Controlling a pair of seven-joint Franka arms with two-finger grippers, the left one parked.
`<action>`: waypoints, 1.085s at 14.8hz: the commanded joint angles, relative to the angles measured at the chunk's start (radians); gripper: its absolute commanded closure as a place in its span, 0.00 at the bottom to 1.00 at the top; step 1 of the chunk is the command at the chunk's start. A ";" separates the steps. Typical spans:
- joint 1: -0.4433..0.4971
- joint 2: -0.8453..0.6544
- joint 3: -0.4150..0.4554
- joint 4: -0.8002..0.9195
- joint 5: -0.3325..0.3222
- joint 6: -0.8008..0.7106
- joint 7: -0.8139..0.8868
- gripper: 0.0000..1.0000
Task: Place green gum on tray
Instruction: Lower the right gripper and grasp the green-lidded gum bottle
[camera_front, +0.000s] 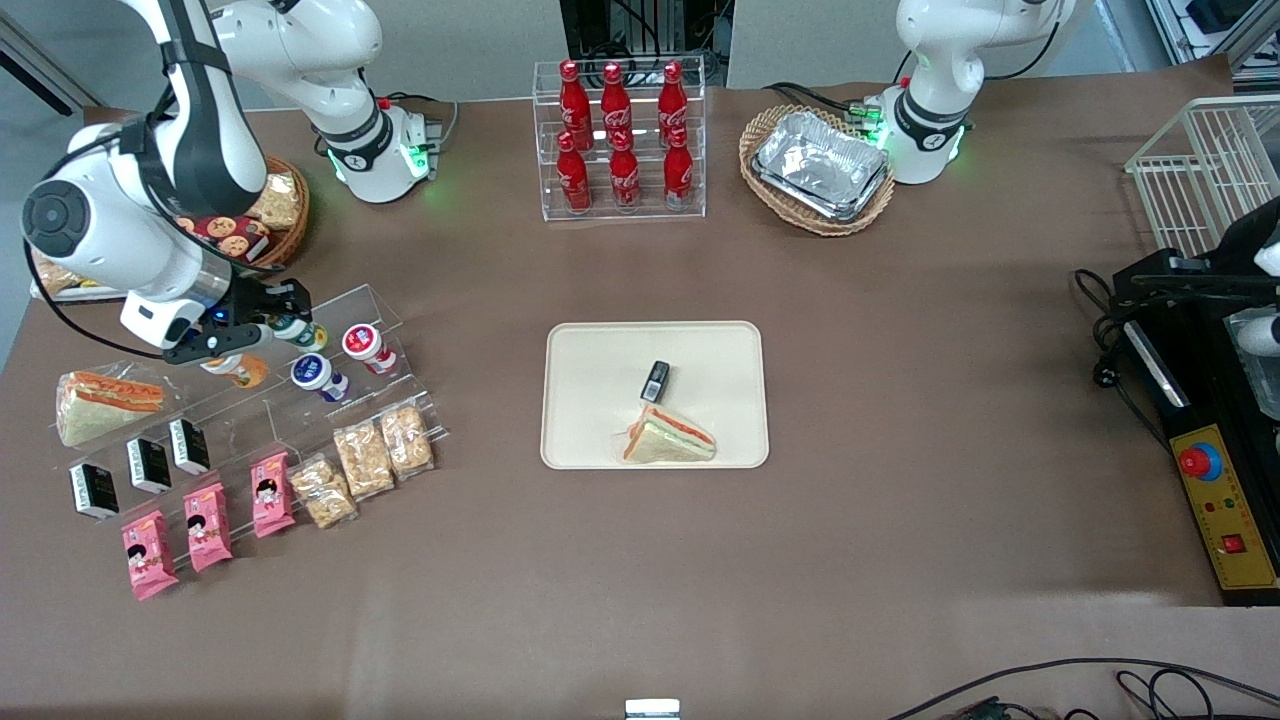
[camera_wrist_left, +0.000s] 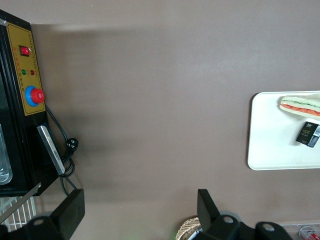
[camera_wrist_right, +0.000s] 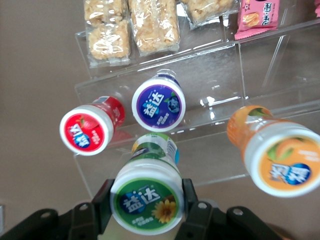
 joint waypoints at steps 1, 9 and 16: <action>0.003 -0.002 0.001 0.153 0.011 -0.174 0.001 0.72; 0.024 0.008 0.014 0.466 0.038 -0.521 0.098 0.72; 0.032 0.010 0.240 0.506 0.123 -0.555 0.438 0.71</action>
